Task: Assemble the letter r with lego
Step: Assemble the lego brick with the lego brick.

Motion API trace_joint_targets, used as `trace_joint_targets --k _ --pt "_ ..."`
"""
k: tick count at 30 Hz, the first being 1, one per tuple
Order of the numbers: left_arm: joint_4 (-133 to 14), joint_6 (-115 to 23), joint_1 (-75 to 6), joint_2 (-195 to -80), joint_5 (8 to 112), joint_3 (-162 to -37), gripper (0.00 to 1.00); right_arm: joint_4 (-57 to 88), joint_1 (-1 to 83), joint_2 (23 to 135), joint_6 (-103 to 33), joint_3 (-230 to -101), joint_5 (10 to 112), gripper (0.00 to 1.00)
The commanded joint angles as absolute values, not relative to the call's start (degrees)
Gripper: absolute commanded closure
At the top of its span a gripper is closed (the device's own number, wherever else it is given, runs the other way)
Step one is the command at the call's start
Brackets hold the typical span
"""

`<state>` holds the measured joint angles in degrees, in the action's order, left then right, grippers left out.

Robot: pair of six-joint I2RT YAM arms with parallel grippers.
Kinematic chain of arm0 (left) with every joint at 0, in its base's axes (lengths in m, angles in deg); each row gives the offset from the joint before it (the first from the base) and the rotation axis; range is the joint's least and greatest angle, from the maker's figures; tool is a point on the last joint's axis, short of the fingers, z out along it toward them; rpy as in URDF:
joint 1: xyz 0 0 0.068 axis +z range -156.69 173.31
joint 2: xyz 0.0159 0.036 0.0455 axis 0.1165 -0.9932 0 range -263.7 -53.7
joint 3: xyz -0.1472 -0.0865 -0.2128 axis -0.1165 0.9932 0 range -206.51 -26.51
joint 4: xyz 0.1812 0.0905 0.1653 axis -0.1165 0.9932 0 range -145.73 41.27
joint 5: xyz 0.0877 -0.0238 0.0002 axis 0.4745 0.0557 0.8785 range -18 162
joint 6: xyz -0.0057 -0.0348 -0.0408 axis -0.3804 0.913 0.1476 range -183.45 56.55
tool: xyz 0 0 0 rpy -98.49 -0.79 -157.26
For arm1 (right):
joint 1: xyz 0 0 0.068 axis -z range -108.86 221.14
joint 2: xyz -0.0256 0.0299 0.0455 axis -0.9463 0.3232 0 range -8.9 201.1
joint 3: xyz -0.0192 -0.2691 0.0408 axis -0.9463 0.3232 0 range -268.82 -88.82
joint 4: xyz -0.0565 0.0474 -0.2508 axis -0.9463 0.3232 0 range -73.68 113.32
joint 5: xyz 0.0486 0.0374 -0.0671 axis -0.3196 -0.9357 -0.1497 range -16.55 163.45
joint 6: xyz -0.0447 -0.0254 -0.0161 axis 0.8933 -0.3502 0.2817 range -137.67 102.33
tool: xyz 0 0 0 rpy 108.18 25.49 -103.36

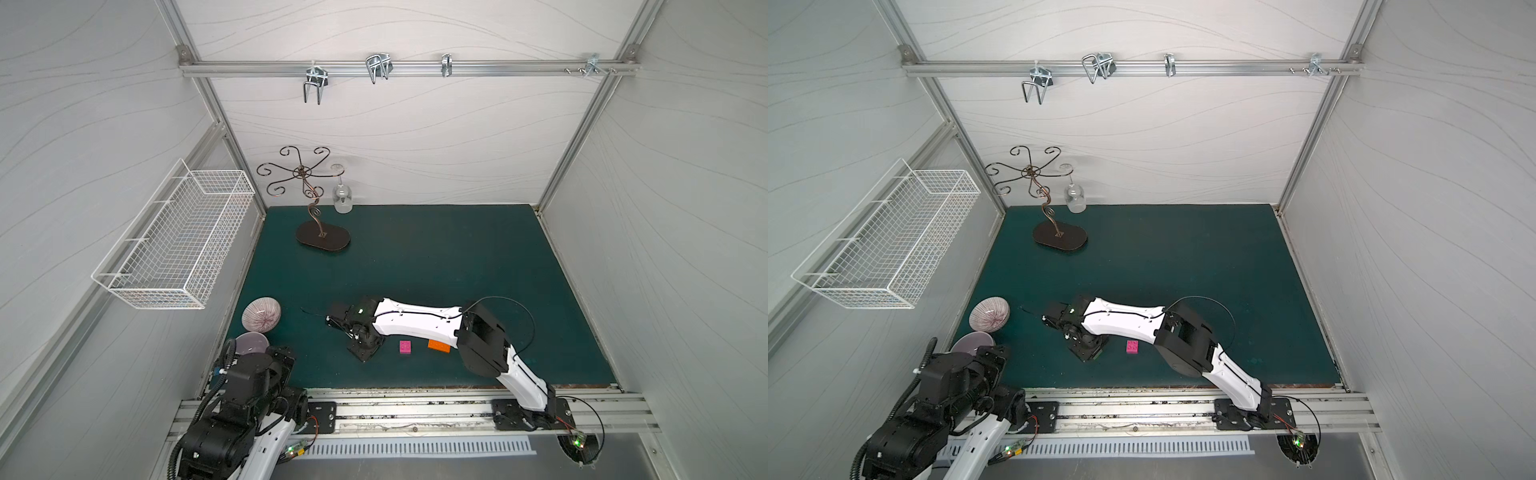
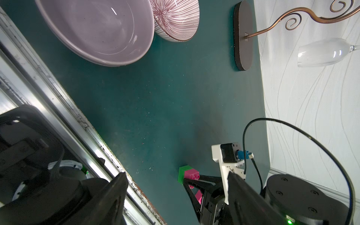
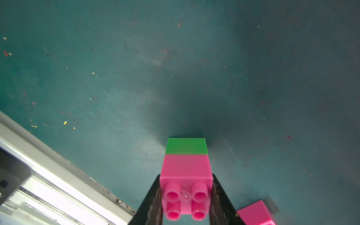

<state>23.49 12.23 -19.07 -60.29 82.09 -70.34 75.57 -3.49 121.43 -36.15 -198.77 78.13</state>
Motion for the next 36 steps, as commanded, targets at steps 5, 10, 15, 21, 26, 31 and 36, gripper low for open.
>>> trace_joint_targets --k 5,10,15,21,26,31,36 --pt "29.61 12.40 -18.86 -59.33 83.33 -68.69 0.16 76.40 -4.27 127.52 -37.80 -195.38 74.72 1.00" --pt "29.65 12.38 -18.87 -59.29 83.13 -68.69 0.16 77.28 -4.27 129.40 -37.95 -196.11 74.06 1.00" --pt "29.52 12.38 -18.86 -59.32 83.07 -68.65 0.16 77.67 -4.28 128.56 -38.30 -196.27 75.16 0.89" --pt "29.08 12.25 -18.87 -59.55 83.02 -68.52 0.16 78.01 -4.31 126.08 -38.41 -196.44 76.53 0.59" --pt "28.91 12.13 -18.83 -59.83 83.08 -68.52 0.16 78.72 -4.18 123.86 -38.12 -197.64 77.30 0.46" --pt "29.03 12.05 -18.90 -59.83 83.15 -68.61 0.16 79.95 -3.75 121.71 -38.02 -199.25 77.84 0.40" --pt "29.52 11.96 -18.91 -59.68 83.43 -68.78 0.16 80.67 -2.03 117.66 -38.43 -199.34 77.45 0.37"
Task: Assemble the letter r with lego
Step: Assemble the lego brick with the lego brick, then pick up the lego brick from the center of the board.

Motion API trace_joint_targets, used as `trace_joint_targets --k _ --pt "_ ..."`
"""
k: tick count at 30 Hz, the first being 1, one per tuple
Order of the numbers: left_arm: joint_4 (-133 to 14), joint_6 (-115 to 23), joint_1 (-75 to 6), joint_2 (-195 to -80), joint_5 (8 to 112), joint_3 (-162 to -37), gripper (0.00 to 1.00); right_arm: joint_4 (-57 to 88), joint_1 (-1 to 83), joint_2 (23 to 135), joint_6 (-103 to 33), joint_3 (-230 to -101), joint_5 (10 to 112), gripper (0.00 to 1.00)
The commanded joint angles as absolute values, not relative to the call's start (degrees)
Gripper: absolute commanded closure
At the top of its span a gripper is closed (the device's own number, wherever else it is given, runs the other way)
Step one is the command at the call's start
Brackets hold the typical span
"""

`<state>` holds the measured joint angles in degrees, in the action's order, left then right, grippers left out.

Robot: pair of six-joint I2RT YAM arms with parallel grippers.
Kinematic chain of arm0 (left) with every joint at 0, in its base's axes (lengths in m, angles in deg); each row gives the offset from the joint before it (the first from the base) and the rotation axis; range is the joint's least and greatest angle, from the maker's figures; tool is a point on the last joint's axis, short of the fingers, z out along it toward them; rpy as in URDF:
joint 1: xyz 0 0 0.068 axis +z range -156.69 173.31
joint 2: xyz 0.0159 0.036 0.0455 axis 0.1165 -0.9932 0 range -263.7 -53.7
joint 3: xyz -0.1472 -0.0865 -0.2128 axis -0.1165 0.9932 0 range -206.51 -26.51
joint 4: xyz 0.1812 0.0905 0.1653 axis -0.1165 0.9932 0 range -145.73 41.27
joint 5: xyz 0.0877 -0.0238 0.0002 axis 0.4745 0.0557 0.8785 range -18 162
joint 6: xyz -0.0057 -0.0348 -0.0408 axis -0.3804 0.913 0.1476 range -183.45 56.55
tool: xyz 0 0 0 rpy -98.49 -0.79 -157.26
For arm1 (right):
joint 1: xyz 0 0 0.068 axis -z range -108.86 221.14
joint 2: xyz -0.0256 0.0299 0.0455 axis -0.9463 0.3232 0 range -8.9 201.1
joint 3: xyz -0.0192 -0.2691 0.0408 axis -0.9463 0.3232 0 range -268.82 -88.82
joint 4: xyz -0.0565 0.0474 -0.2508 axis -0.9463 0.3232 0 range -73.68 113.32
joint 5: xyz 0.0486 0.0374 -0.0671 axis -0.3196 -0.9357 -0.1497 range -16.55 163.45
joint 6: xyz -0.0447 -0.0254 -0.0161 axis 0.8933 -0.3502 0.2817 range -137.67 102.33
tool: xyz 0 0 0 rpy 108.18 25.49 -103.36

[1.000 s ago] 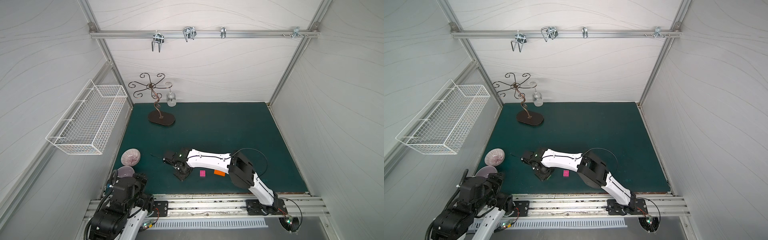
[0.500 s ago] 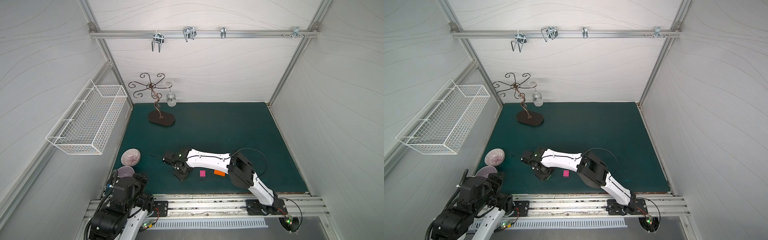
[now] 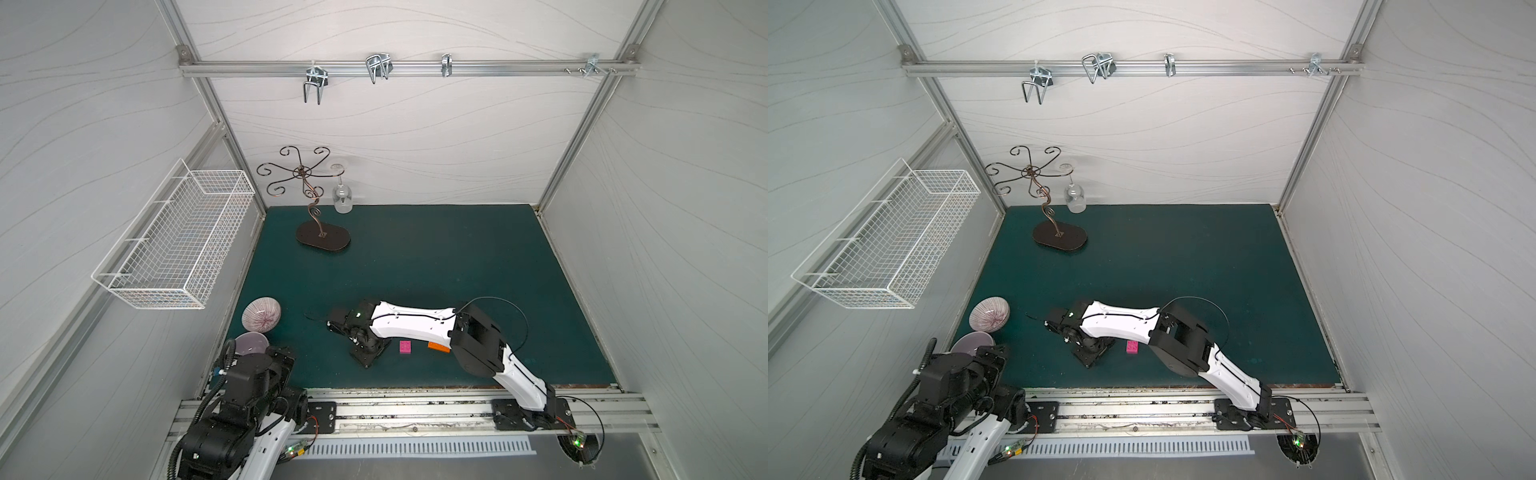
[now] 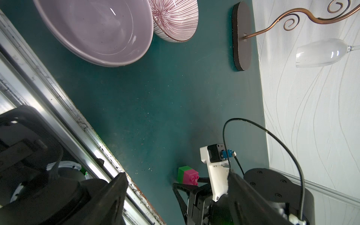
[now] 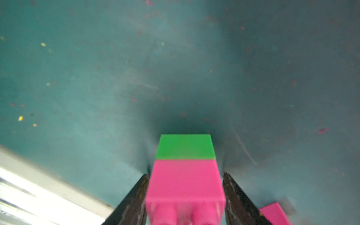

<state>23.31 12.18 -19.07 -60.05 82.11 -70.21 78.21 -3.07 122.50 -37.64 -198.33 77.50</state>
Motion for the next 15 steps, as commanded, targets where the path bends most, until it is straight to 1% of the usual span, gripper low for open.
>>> trace_joint_targets --k 1,7,11,12,14,15 --pt "29.52 11.96 -18.91 -59.60 83.38 -68.81 0.16 80.88 -1.53 116.56 -38.52 -199.24 77.29 0.37" --pt "29.00 11.87 -18.85 -59.62 82.82 -68.02 0.16 81.98 3.02 108.85 -40.35 -197.55 77.32 0.36" --pt "27.84 11.65 -18.86 -59.92 80.71 -66.41 0.15 83.41 6.90 103.58 -43.75 -194.41 77.93 0.36" --pt "27.37 11.53 -18.82 -60.10 79.96 -65.96 0.15 83.63 8.11 102.15 -44.92 -193.01 78.05 0.35" --pt "25.80 10.57 -18.83 -60.59 78.49 -64.84 0.16 83.14 10.17 99.57 -47.12 -189.18 78.79 0.29" --pt "24.75 9.74 -18.88 -61.17 77.62 -64.12 0.16 82.47 11.36 98.50 -48.19 -186.79 78.67 0.27"
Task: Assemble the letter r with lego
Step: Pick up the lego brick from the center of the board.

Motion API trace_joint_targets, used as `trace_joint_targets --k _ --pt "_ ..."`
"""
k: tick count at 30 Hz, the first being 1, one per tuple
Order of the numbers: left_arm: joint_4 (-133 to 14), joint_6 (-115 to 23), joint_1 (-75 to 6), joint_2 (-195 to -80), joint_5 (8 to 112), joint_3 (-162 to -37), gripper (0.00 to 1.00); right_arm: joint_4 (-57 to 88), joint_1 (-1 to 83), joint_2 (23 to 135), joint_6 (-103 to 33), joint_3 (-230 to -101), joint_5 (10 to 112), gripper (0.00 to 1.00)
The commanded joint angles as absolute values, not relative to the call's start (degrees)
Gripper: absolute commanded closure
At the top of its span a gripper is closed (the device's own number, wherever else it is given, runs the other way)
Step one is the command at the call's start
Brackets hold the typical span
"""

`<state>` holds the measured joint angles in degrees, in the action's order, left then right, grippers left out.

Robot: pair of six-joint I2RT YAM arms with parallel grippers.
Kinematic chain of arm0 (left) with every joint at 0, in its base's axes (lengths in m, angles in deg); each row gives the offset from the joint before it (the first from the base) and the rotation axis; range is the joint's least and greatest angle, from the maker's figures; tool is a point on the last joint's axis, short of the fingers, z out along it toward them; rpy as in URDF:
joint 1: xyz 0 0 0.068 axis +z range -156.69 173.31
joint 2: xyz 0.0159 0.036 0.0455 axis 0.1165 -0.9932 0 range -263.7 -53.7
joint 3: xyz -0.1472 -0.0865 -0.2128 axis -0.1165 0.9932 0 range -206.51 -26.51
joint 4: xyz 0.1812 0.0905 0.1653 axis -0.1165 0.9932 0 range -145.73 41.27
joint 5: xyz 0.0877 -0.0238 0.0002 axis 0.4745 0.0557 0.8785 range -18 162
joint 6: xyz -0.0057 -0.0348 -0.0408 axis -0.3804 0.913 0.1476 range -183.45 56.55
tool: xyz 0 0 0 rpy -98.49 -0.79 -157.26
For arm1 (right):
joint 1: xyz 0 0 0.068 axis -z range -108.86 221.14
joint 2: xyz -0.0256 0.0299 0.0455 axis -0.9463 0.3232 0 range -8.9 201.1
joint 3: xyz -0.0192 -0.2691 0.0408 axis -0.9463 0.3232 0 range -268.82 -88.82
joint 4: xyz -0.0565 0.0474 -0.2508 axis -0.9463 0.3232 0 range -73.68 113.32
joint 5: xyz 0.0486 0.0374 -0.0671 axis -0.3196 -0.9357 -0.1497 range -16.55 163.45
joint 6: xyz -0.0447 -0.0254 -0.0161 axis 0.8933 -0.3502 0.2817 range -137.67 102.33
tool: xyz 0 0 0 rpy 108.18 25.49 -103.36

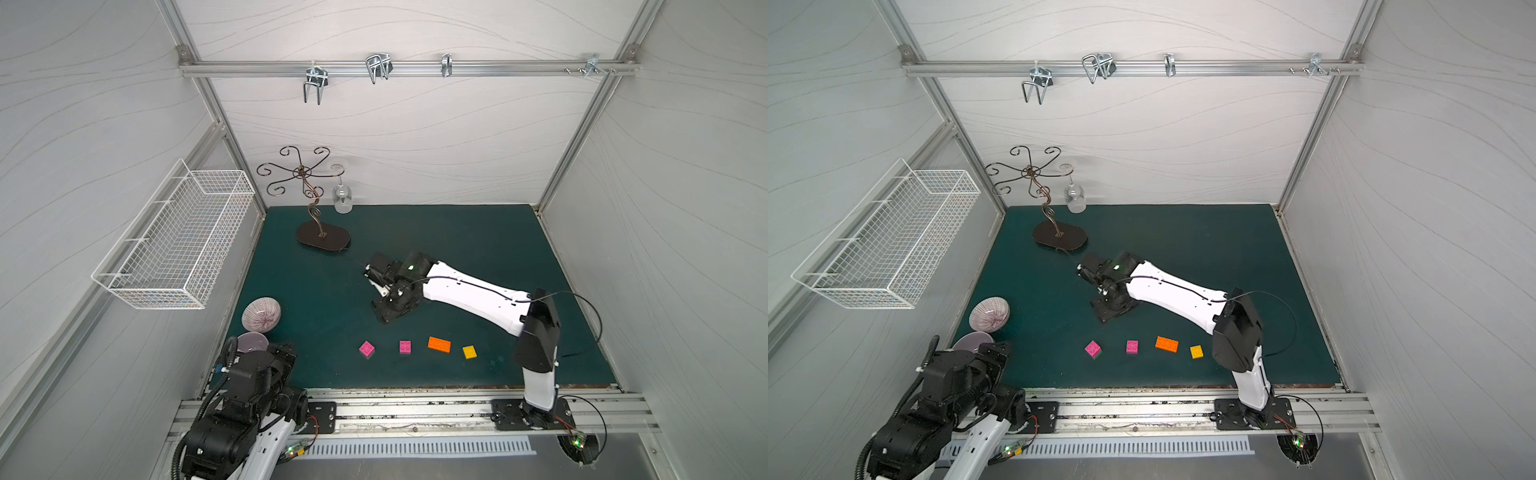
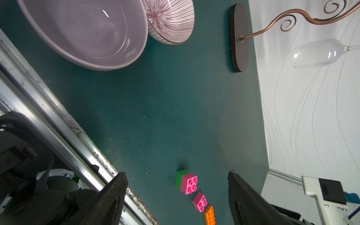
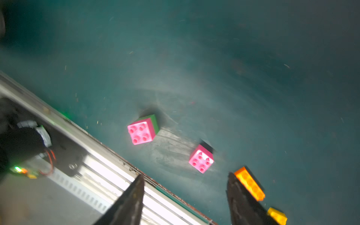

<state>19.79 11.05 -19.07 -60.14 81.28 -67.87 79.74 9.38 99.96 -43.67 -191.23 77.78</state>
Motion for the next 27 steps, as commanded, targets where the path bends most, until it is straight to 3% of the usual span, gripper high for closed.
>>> trace_joint_targets --k 1,9,16,22,27 --pt "23.91 8.81 -18.83 -61.82 76.85 -63.58 0.15 81.92 12.52 97.64 -49.24 -184.57 77.83 0.27" --pt "21.09 3.97 -18.89 -67.18 74.76 -62.42 0.16 76.11 14.00 96.53 -55.37 -172.71 73.46 0.26" --pt "17.88 2.60 -18.85 -68.65 70.11 -59.70 0.16 72.98 13.13 97.69 -56.25 -170.65 72.59 0.29" --pt "7.65 0.19 -18.93 -77.64 57.18 -53.39 0.21 72.71 13.44 96.04 -47.25 -169.02 76.87 0.29" --pt "5.15 -3.42 -19.22 -86.01 55.38 -54.97 0.22 71.18 16.89 90.54 -34.91 -162.28 75.19 0.29"
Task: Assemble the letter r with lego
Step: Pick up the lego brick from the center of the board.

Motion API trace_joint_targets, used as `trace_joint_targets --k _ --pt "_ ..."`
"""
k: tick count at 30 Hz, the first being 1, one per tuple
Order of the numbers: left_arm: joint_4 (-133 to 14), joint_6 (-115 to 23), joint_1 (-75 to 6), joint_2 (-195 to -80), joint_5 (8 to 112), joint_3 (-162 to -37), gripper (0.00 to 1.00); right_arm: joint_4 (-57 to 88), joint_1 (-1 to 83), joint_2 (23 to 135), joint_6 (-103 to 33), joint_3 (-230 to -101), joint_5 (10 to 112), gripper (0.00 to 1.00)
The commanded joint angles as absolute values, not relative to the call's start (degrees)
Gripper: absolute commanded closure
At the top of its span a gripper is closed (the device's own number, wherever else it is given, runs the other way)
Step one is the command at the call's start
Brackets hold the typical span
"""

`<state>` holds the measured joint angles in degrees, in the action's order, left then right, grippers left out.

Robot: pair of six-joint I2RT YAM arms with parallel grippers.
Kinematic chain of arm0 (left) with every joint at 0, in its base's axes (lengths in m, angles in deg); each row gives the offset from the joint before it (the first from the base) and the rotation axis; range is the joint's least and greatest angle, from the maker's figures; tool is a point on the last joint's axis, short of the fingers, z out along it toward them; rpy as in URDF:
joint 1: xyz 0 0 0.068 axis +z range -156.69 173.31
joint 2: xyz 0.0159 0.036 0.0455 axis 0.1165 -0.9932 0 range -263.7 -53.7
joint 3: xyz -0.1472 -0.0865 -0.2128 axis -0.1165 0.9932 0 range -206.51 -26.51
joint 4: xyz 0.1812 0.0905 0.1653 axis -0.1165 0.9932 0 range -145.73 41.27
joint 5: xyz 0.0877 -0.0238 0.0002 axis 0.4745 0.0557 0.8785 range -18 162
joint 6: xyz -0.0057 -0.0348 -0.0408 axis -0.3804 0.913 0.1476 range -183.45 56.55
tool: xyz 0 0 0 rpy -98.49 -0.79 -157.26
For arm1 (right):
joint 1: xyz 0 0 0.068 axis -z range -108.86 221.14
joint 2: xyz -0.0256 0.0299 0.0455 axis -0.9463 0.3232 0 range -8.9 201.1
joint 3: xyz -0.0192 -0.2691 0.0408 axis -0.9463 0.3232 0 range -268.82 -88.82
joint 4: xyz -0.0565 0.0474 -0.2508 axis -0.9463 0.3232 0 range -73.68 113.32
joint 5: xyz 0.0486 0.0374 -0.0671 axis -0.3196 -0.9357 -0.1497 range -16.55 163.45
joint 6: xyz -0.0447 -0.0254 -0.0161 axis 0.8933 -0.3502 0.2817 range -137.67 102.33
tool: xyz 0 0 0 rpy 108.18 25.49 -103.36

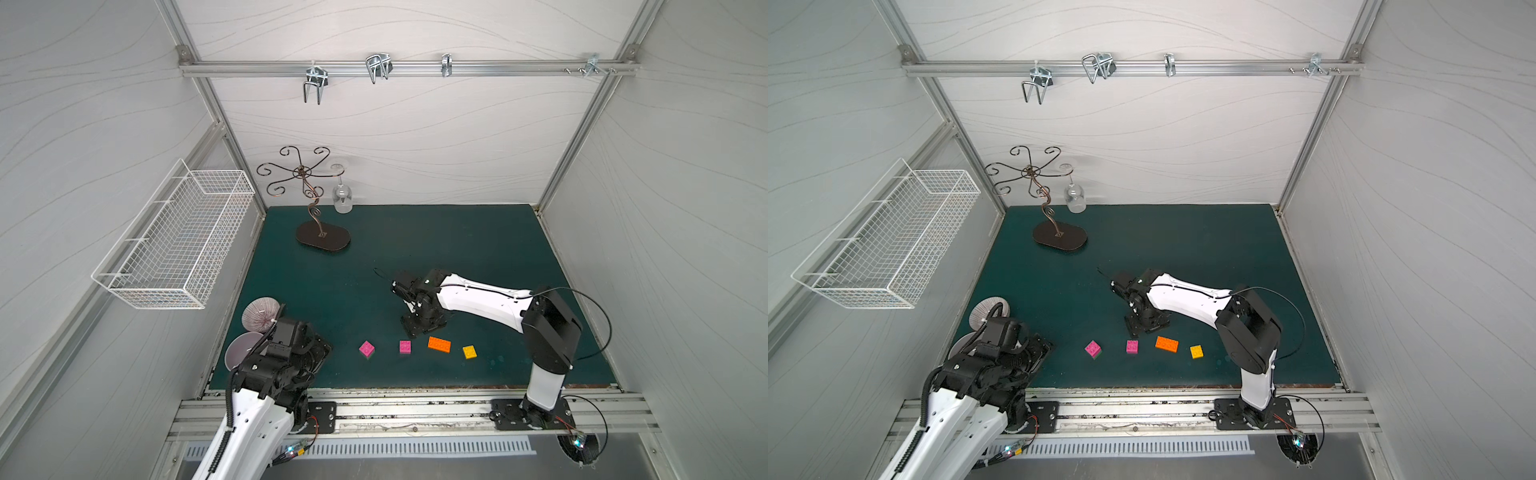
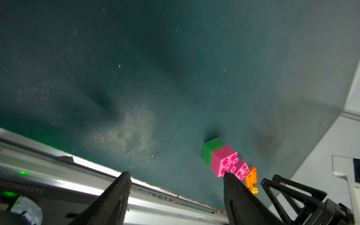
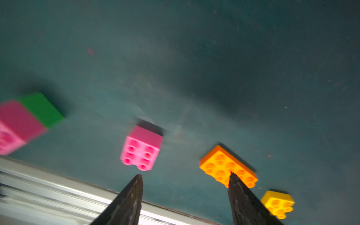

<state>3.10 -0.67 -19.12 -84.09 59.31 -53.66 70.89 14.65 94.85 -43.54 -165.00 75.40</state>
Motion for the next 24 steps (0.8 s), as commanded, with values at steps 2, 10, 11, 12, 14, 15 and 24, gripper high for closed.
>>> trace_joint_targets --k 2,10,11,12,14,15,24 --pt "3.20 -3.42 -19.41 -86.89 54.69 -55.44 0.22 70.92 19.57 87.84 -31.55 -159.30 71.94 0.27" --pt "1.32 -1.93 -19.62 -87.37 57.05 -57.24 0.22 75.45 25.67 85.08 -21.64 -155.66 67.34 0.20" --pt "1.14 -1.78 -19.61 -87.57 57.06 -57.27 0.22 74.60 25.27 85.43 -21.44 -155.16 67.69 0.21" --pt "1.13 -1.76 -19.61 -87.67 57.06 -57.35 0.22 74.10 24.46 85.84 -20.40 -154.73 67.71 0.21" --pt "1.30 -2.14 -19.62 -88.04 57.07 -57.82 0.22 73.24 21.58 86.25 -16.98 -153.61 70.97 0.22" --pt "1.69 -2.43 -19.61 -88.28 57.22 -58.25 0.22 72.97 20.13 86.08 -15.21 -153.51 73.17 0.22" --pt "0.29 -3.25 -19.61 -90.06 57.73 -59.38 0.22 63.41 21.37 77.03 -2.15 -147.49 70.17 0.23"
